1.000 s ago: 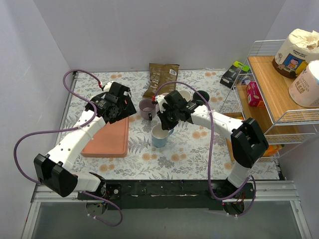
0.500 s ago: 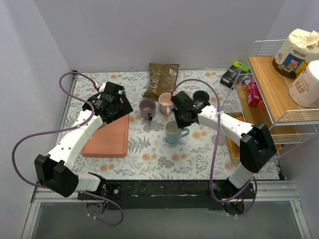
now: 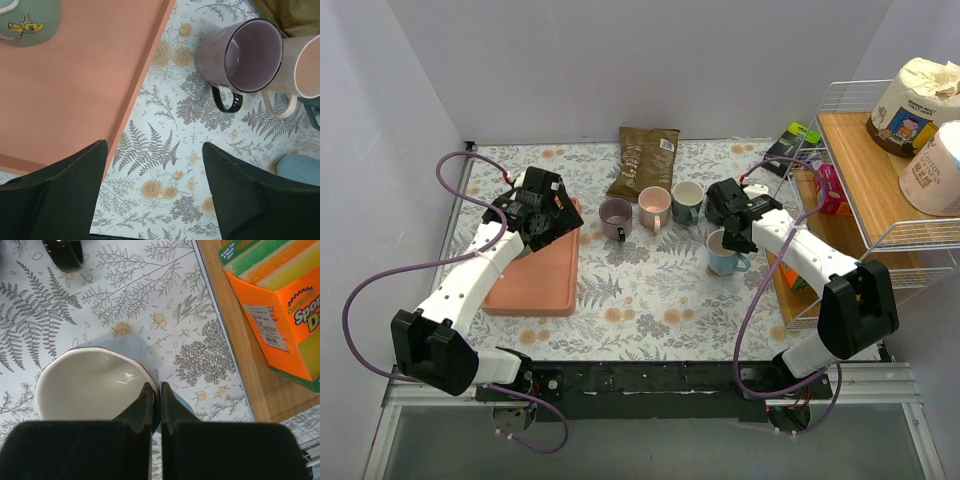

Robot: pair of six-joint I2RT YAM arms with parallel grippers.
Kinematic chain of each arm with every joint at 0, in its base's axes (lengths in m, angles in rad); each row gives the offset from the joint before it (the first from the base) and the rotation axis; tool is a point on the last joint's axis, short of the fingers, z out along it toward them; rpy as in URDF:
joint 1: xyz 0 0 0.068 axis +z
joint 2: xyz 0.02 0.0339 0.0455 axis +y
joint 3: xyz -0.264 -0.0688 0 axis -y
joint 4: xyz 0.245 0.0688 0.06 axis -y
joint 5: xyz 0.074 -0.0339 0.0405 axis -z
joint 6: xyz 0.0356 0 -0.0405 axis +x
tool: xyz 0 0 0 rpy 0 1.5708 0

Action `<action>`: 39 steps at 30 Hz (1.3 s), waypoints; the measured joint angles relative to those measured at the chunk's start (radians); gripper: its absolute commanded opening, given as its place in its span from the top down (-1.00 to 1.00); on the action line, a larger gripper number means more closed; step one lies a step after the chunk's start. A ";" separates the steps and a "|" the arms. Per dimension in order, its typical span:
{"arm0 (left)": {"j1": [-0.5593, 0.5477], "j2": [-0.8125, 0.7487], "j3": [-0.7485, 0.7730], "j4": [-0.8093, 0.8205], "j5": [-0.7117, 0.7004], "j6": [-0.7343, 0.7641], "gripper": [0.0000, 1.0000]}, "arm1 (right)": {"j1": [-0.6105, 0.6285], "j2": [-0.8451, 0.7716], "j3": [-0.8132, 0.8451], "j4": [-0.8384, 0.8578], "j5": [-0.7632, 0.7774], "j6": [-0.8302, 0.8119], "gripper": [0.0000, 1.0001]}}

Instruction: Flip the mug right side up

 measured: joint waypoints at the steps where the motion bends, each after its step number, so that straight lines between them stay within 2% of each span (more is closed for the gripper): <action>1: 0.002 -0.001 -0.005 0.002 0.003 0.000 -0.53 | -0.006 -0.005 -0.011 0.005 0.004 0.015 0.97; 8: 0.020 -0.008 -0.023 0.005 0.019 0.002 -0.54 | -0.049 -0.076 -0.109 0.088 -0.003 0.109 0.95; 12: 0.031 -0.013 -0.026 0.006 0.023 0.002 -0.56 | -0.060 -0.107 -0.166 0.172 0.011 0.134 0.76; 13: 0.033 -0.015 -0.028 0.006 0.024 0.002 -0.57 | -0.062 -0.119 -0.181 0.193 0.011 0.134 0.60; 15: 0.038 -0.019 -0.035 0.006 0.025 0.002 -0.59 | -0.063 -0.136 -0.205 0.227 0.014 0.138 0.47; 16: 0.040 -0.019 -0.037 0.005 0.026 0.002 -0.58 | -0.063 -0.137 -0.212 0.241 0.019 0.141 0.22; 20: 0.048 -0.019 -0.040 0.006 0.028 0.002 -0.61 | -0.064 -0.130 -0.219 0.280 0.023 0.143 -0.10; 24: 0.057 -0.019 -0.042 0.006 0.029 0.001 -0.66 | -0.064 -0.130 -0.219 0.292 0.024 0.141 -0.22; 30: 0.077 -0.019 -0.042 0.006 0.022 -0.002 -0.95 | -0.064 -0.143 -0.197 0.275 0.018 0.117 -0.33; 33: 0.100 -0.019 -0.042 0.003 0.007 -0.004 -0.96 | -0.064 -0.165 -0.156 0.249 0.006 0.103 -0.38; 34: 0.113 -0.019 -0.042 0.001 0.000 -0.005 -0.96 | -0.064 -0.177 -0.142 0.243 0.002 0.095 -0.47; 37: 0.180 -0.019 -0.042 -0.003 -0.013 -0.006 -0.96 | -0.064 -0.224 -0.110 0.236 -0.013 0.075 -0.58; 39: 0.245 -0.019 -0.046 0.003 -0.018 -0.010 -0.97 | -0.064 -0.257 -0.093 0.235 -0.026 0.056 -0.59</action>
